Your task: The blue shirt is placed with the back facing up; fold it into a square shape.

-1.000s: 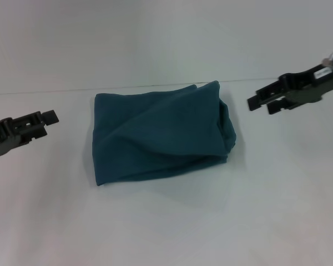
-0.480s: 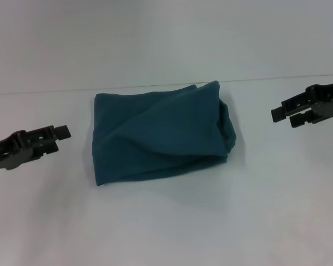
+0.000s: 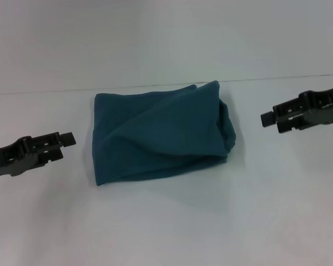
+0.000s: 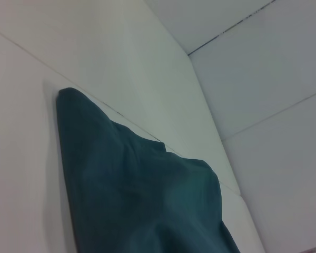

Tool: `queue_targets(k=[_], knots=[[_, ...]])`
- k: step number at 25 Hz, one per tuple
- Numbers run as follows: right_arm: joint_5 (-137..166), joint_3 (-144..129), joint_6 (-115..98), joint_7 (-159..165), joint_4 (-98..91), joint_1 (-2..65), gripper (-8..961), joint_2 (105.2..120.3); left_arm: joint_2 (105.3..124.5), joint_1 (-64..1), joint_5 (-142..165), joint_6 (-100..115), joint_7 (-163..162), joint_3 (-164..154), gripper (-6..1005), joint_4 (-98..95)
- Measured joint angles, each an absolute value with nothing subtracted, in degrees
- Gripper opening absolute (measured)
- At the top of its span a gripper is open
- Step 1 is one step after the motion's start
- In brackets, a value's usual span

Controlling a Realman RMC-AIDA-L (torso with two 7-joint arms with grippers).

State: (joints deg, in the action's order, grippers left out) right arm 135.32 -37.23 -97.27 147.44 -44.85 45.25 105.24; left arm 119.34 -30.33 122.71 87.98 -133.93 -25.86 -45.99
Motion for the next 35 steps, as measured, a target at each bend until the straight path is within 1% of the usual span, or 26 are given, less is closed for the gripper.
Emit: queue_targets(k=[2, 4, 7, 10, 17, 25, 29, 35], knots=[[136.22, -37.64, -97.16, 147.9, -43.47, 45.83, 670, 104.47, 119.16, -30.37, 122.71, 88.06, -134.48, -25.84, 706, -46.15], [137.93, -38.13, -97.13, 148.68, -43.06, 46.53, 670, 104.18, 119.04, -30.54, 122.71, 88.04, -134.95, -25.84, 707, -46.23], [140.98, -39.77, -96.39, 150.23, -42.64, 47.81, 671, 104.39, 118.98, -30.7, 122.71, 87.99, -135.49, -25.84, 709, -46.39], [142.87, -41.34, -95.16, 150.85, -41.37, 49.18, 671, 105.08, 118.91, -30.74, 122.7, 87.97, -135.94, -25.84, 708, -46.55], [143.35, -42.72, -89.59, 150.81, -37.2, 51.67, 670, 107.59, 118.96, -30.5, 122.69, 87.97, -136.3, -25.84, 708, -46.78], [142.99, -42.18, -85.07, 150.83, -35.85, 52.03, 670, 110.21, 119.19, -30.36, 122.61, 87.86, -136.41, -25.88, 708, -46.58], [141.68, -42.07, -82.73, 150.83, -34.62, 52.03, 669, 110.92, 119.27, -30.46, 122.6, 87.54, -136.41, -26.19, 708, -46.52], [139.29, -42.43, -81.08, 150.8, -33.26, 52.1, 672, 111.05, 119.37, -30.41, 122.6, 87.26, -136.41, -26.24, 708, -46.49]])
